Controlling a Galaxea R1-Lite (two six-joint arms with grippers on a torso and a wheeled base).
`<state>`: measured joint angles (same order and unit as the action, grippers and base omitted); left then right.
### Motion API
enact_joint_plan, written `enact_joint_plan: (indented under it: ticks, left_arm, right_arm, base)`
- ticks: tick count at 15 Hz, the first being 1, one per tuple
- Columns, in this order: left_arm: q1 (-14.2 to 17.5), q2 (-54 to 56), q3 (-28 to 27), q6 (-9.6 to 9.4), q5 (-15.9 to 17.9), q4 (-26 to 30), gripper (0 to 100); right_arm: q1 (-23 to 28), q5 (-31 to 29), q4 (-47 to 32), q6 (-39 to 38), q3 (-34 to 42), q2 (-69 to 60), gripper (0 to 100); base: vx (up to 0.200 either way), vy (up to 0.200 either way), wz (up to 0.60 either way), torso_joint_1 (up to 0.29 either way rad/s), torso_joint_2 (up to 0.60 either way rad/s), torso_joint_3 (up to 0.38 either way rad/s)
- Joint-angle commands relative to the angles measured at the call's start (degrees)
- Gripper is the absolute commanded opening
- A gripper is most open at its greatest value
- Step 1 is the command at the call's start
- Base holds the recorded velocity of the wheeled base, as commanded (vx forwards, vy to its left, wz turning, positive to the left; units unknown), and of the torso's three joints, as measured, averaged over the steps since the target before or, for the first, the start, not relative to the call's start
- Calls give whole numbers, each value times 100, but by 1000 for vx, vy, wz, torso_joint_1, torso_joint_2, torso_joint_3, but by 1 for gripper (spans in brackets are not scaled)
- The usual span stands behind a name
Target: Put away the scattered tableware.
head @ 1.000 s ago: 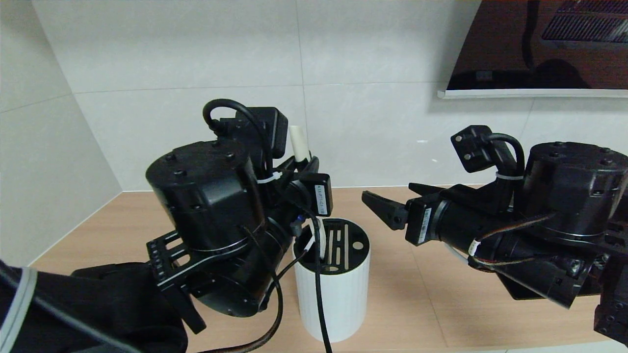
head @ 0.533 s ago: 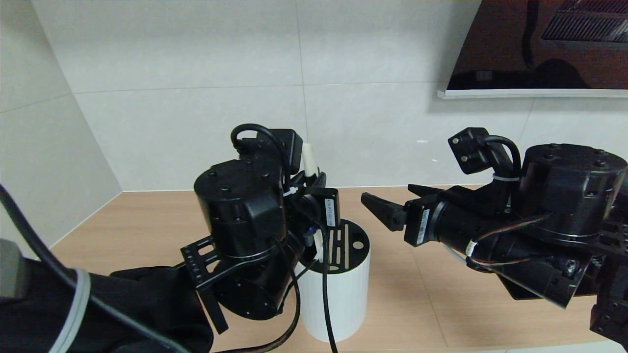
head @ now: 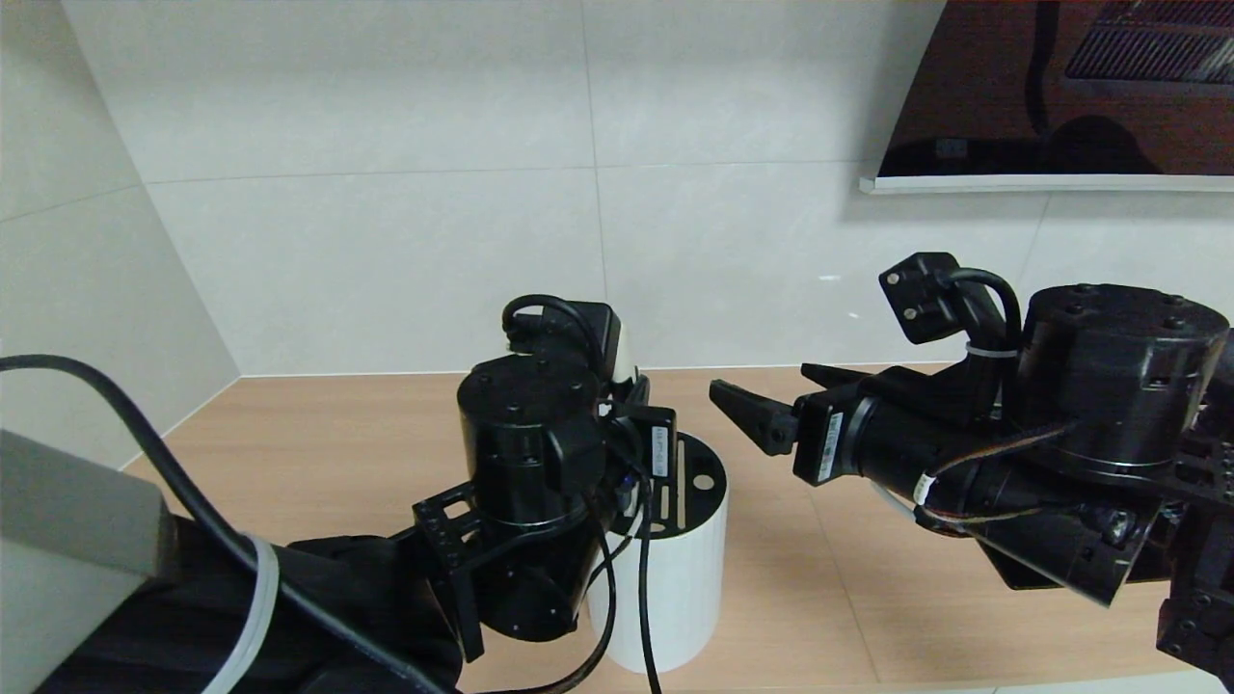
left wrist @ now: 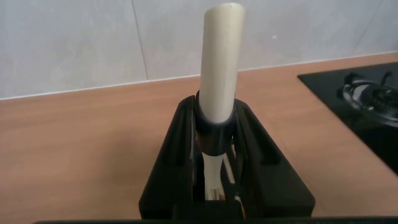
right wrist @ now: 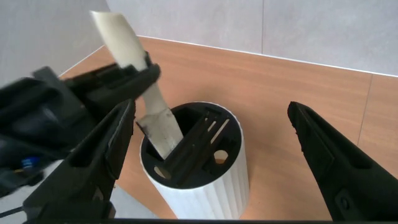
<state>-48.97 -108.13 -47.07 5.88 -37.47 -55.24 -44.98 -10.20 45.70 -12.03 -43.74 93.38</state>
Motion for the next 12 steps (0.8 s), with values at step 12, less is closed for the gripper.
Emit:
enact_joint_plan:
  ticks: [12]
  left_arm:
    - [19,-384,277,10,65,-5,0]
  right_arm:
    - [69,1,0,8,-12,14,100]
  base:
    - [0,0,0,0,0,0]
